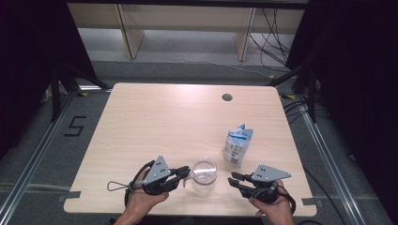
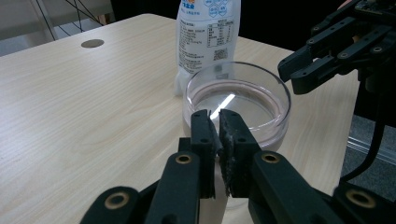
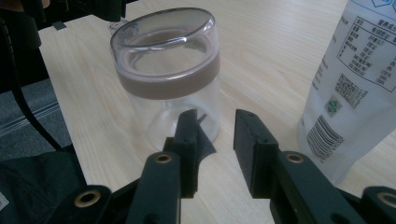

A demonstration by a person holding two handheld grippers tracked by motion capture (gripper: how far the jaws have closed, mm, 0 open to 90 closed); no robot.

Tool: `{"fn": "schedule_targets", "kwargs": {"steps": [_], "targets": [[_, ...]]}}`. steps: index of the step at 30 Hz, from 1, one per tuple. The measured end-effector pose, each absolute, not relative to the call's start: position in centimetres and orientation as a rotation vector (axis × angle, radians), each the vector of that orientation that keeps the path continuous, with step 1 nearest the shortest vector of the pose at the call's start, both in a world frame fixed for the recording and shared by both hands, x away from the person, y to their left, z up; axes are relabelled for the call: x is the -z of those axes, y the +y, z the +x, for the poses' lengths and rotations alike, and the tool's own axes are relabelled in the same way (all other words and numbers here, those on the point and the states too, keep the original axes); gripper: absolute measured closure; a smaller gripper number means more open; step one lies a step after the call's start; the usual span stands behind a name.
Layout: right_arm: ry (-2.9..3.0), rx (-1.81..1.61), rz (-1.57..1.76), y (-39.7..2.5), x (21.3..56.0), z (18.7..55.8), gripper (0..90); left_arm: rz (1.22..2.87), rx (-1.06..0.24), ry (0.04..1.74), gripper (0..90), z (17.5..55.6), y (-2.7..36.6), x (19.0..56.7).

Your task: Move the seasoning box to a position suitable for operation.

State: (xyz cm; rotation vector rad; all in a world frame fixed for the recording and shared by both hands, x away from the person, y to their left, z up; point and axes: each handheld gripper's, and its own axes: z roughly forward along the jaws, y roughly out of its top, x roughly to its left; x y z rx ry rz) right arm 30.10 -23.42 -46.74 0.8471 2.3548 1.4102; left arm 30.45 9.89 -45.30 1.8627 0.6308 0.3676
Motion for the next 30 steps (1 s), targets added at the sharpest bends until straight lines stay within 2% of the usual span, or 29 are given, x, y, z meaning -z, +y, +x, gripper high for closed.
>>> {"fn": "schedule_targets", "kwargs": {"steps": [30], "targets": [[2.359,-1.452,0.862,-22.34,46.78,31.01,78.4,1.865,-0.384,0.613,85.2,30.08,10.04,45.52]]}}
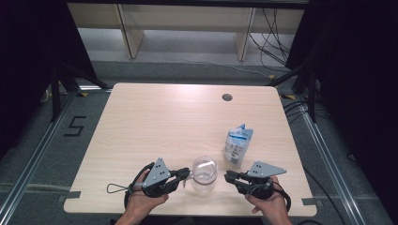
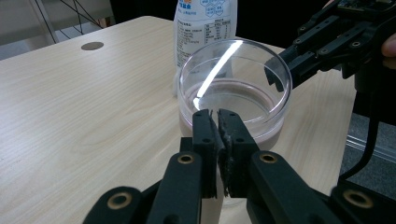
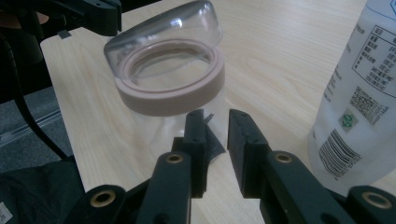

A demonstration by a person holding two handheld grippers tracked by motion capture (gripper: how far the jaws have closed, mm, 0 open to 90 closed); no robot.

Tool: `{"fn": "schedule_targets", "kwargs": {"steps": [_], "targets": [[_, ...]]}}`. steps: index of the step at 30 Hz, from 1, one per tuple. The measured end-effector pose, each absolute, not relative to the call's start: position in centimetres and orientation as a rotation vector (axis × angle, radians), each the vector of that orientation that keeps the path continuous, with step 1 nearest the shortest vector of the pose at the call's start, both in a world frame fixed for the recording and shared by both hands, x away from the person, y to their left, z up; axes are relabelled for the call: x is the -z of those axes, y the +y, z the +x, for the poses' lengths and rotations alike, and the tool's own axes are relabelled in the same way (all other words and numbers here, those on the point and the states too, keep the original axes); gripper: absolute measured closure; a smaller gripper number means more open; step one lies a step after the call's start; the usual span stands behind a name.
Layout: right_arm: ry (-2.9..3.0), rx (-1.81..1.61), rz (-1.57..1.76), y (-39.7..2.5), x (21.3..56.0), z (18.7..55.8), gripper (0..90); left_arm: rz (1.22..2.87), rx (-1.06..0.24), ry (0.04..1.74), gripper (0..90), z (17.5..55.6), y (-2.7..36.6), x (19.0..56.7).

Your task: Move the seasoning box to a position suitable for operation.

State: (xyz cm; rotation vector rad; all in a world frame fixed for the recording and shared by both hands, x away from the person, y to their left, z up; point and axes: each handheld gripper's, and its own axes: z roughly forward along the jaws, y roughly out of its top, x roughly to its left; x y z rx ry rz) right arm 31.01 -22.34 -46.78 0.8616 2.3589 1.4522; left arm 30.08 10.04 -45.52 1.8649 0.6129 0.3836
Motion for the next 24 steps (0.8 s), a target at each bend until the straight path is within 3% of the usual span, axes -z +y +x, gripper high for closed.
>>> {"fn": "schedule_targets", "kwargs": {"steps": [13,24], "targets": [[2.369,-1.505,0.777,-20.9,46.2,31.4,86.0,1.863,-0.383,0.607,85.8,30.0,10.0,45.5],[2.379,-1.498,0.762,-20.2,45.8,31.7,87.0,1.86,-0.365,0.616,84.0,30.1,10.1,45.6]]}}
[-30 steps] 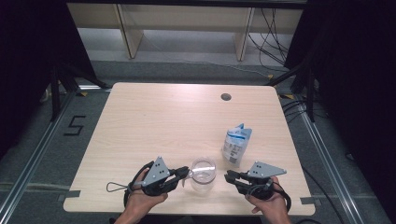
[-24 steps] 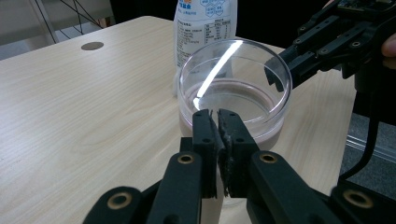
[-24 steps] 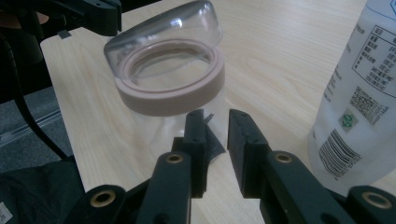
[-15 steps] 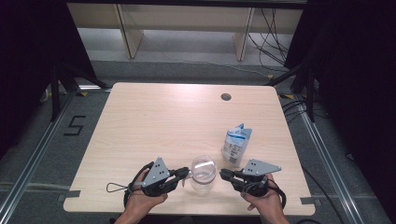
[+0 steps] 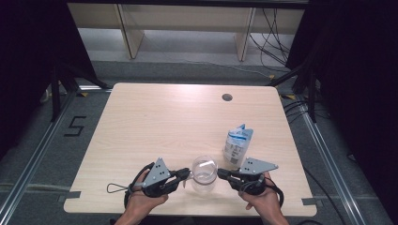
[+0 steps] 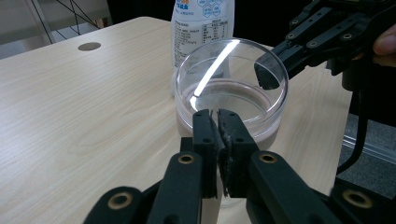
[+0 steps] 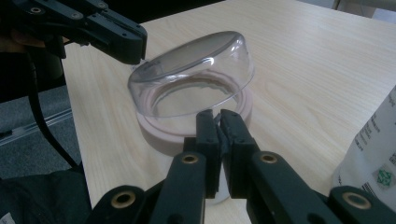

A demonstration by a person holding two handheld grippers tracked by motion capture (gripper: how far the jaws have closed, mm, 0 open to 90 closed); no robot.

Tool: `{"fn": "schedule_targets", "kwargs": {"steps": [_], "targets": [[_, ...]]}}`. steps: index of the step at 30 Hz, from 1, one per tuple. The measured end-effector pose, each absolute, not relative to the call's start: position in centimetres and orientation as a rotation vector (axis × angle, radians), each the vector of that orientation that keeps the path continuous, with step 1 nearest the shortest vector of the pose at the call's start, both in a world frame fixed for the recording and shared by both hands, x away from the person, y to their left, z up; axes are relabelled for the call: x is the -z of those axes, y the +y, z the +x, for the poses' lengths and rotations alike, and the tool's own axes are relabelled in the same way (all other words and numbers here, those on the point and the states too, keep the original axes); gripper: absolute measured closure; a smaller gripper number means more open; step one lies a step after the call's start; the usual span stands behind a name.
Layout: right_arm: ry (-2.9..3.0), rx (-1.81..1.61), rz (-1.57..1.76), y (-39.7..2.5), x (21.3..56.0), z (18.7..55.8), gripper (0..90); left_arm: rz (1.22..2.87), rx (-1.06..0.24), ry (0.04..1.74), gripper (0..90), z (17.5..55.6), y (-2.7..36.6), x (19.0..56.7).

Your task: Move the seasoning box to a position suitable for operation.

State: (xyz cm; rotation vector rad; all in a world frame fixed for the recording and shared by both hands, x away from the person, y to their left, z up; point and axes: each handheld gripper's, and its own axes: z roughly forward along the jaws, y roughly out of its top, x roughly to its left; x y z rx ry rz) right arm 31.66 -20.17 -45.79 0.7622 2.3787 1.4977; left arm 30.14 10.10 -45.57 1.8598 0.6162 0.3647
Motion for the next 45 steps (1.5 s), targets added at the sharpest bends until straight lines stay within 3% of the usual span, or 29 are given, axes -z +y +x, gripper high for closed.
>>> {"fn": "schedule_targets", "kwargs": {"steps": [2,11,16,20,32,45], "targets": [[2.385,-1.501,0.731,-20.2,45.7,31.9,87.0,1.856,-0.361,0.619,80.7,30.2,10.1,45.6],[2.366,-1.492,0.694,-19.7,45.1,31.8,86.4,1.85,-0.352,0.669,44.1,29.7,11.2,45.4],[2.375,-1.514,0.697,-19.1,44.7,31.8,85.9,1.886,-0.36,0.739,32.6,29.3,11.6,46.4],[2.366,-1.501,0.67,-18.6,44.2,31.7,85.6,1.917,-0.386,0.787,27.1,29.1,12.4,46.9],[2.362,-1.531,0.642,-17.4,43.3,31.5,84.7,1.984,-0.384,0.827,21.4,29.2,13.2,48.9],[2.331,-1.541,0.602,-16.1,42.8,31.1,83.9,1.969,-0.393,0.897,19.9,28.5,15.4,49.4]]}}
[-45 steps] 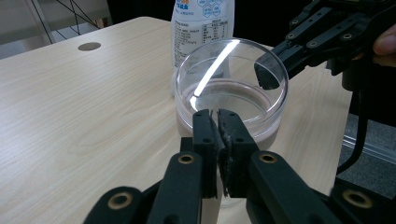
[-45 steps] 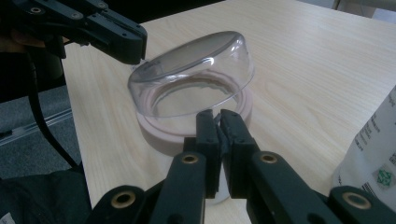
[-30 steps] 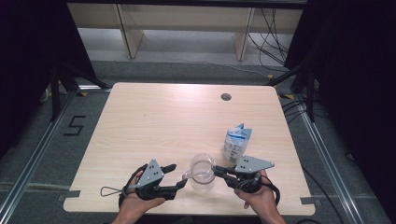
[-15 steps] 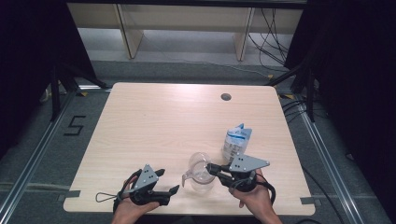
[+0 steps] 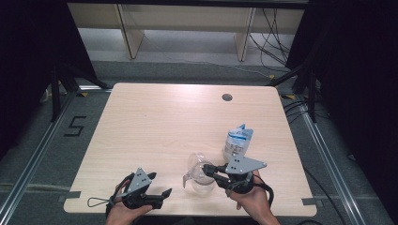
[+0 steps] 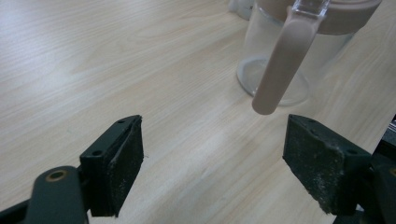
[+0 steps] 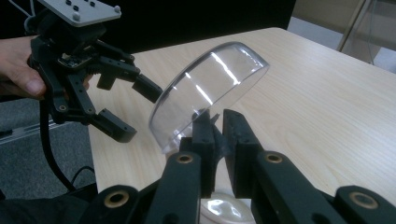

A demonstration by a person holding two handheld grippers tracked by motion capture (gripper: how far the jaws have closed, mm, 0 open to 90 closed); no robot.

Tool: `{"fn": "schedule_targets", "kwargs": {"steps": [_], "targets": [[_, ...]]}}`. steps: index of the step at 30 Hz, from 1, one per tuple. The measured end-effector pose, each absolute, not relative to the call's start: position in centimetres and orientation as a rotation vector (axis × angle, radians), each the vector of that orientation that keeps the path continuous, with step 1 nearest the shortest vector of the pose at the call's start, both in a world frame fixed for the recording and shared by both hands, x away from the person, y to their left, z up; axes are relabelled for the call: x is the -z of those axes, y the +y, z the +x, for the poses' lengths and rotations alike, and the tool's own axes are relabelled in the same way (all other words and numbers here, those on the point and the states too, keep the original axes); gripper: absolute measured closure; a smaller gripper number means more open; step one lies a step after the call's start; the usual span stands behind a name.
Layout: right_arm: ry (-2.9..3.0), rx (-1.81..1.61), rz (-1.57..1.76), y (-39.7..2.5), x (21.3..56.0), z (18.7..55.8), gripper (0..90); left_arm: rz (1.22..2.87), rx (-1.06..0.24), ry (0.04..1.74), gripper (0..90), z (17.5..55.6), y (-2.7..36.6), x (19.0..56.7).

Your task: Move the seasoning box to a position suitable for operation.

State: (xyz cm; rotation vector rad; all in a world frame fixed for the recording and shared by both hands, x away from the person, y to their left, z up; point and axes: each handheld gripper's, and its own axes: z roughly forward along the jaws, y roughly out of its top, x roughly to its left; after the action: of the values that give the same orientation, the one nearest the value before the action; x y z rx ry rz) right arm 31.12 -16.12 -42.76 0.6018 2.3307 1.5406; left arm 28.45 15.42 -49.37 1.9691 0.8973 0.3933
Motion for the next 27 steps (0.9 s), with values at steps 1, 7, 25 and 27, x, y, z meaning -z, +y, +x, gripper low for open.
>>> {"fn": "schedule_targets", "kwargs": {"steps": [1,7,25,27], "targets": [[2.354,-1.531,0.591,-16.1,42.6,31.1,83.9,1.951,-0.388,0.907,19.9,28.4,15.4,49.5],[2.365,-1.542,0.545,-15.3,42.4,31.0,83.5,1.981,-0.378,0.884,15.3,28.3,15.1,49.8],[2.399,-1.545,0.508,-13.4,42.8,30.7,81.0,2.0,-0.383,0.841,15.0,28.4,15.0,50.2],[2.408,-1.538,0.504,-13.5,42.7,30.8,80.1,1.99,-0.383,0.849,15.0,28.4,15.0,50.2]]}}
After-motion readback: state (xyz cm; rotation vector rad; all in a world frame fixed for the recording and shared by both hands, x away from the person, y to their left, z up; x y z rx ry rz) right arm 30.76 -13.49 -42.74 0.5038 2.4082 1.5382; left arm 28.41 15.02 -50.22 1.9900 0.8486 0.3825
